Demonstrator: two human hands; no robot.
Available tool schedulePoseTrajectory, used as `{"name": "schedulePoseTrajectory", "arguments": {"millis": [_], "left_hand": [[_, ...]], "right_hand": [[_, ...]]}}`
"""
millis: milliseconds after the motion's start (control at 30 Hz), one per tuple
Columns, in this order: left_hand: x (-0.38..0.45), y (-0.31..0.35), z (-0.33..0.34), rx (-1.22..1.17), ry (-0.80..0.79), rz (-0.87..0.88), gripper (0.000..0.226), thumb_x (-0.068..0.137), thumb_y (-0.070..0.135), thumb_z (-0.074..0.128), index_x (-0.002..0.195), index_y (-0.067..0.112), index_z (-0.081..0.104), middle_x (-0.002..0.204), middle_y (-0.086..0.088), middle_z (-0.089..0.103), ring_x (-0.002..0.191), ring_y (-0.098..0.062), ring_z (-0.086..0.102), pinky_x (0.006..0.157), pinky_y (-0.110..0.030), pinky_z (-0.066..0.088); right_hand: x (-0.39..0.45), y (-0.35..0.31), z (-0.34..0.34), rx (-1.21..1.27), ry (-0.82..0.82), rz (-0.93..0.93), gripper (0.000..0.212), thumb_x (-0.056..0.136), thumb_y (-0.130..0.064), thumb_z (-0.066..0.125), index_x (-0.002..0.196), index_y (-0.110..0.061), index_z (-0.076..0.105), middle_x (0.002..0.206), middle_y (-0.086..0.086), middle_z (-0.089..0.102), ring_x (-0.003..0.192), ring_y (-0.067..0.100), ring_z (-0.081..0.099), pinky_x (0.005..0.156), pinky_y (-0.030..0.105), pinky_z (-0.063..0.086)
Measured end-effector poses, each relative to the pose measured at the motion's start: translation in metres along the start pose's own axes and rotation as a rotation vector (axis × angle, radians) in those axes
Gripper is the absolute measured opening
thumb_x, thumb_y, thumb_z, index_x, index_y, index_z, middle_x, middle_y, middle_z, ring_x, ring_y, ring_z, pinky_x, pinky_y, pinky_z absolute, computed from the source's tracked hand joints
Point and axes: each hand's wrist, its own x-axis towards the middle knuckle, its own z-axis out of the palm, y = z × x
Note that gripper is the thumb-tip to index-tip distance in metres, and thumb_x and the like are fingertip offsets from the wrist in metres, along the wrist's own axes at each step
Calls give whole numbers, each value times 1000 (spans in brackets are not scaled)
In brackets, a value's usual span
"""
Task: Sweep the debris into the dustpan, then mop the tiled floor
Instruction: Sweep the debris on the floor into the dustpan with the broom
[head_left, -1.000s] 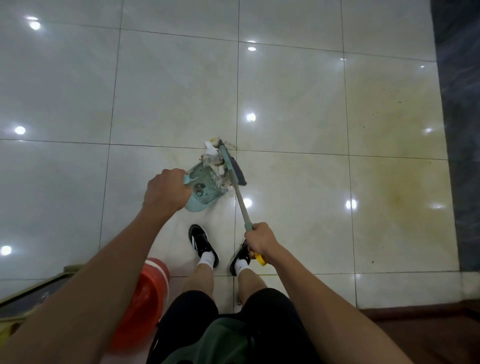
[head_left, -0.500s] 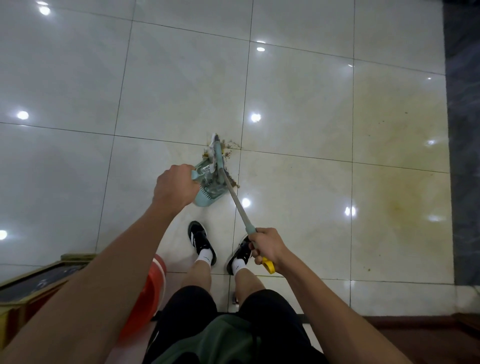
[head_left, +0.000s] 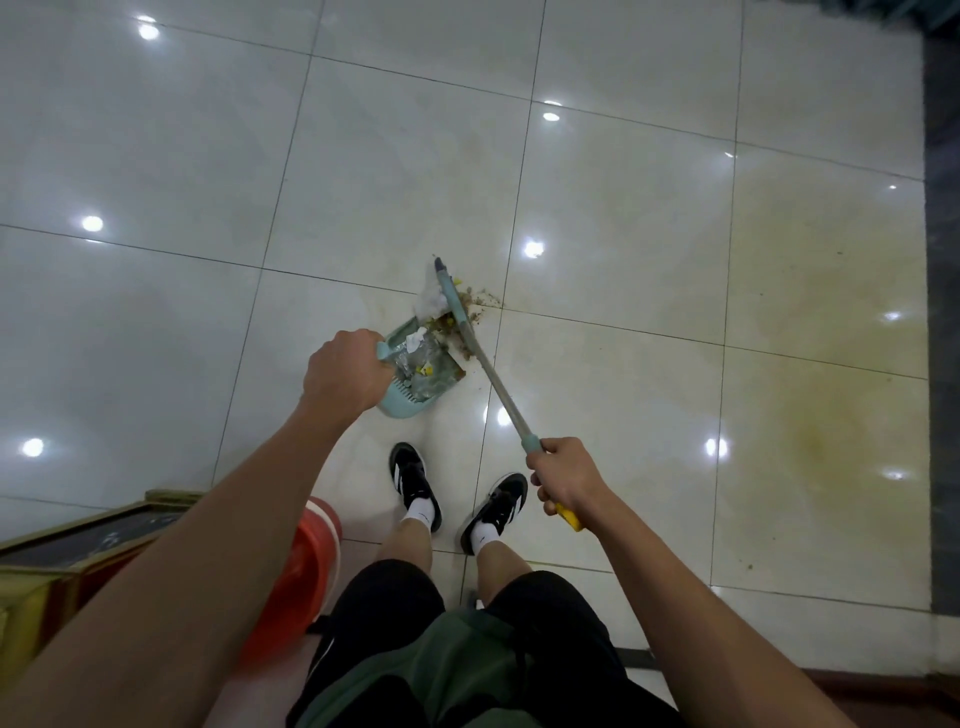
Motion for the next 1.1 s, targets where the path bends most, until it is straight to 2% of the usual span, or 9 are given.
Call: {"name": "schedulePoseTrajectory", "arguments": {"millis": [133,267,367,467,567,667,800,967,1100], "left_hand": [[-2,-14,-4,13,19,-11,9,84,25,64,82,17,67,67,1,56,61,-26,55,55,-28,38],[-2,-33,-8,15,26,-26,9,80,24,60,78,16,64,67,-1,56,58,-25,54,56,-28,38],[0,-46,-11,13,22,-45,6,79,21,60,76,16,63,63,3,54,53,-15,49,52,-26,34],[6,-58,-15,42,13,-63,7,83,22,61,79,18,63,70,1,59,60,-21,56,58,-29,42],[17,-69,-21,54,-3,-73,9,86,28,62,82,20,64,77,-1,63,68,-26,61,64,-32,49],[27,-80,-25,55,-10,-98,14,88,31,62,79,21,62,74,0,60,65,-24,59,63,-32,49],[38,-90,-28,86,-14,-72,12,89,31,63,82,22,65,72,1,60,61,-20,56,57,-30,43],[48,-97,-26,76,-5,-82,12,84,29,60,74,22,59,66,1,59,56,-20,56,51,-27,41],[42,-95,-18,73,-22,-59,15,85,32,60,74,24,53,67,3,58,57,-20,57,54,-28,48]], "right_hand": [[7,-7,0,-67,43,-49,16,88,-11,50,100,-9,61,65,9,54,40,17,44,42,25,41],[20,-14,1,-188,98,-89,26,87,-13,51,106,-3,65,65,9,57,48,20,49,47,31,47],[30,-21,4,-295,118,-111,25,86,-13,50,106,-7,64,70,8,62,46,19,52,48,34,53],[44,-30,6,-375,145,-111,28,87,-13,49,111,-8,62,81,9,64,54,21,57,53,38,58],[63,-44,7,-445,152,-127,38,89,-14,46,126,-12,52,97,6,58,62,25,62,41,31,54],[84,-60,7,-518,163,-138,53,91,-13,43,143,-16,36,103,5,48,71,27,62,42,30,52],[111,-80,11,-660,168,-131,37,97,-20,44,132,-10,46,103,9,55,62,22,59,41,27,47],[118,-84,30,-738,97,-98,29,101,-22,41,124,-9,51,81,2,46,54,21,59,31,20,39],[104,-71,51,-729,-5,-104,28,99,-17,36,123,-9,49,98,8,54,62,23,60,40,28,46]]}}
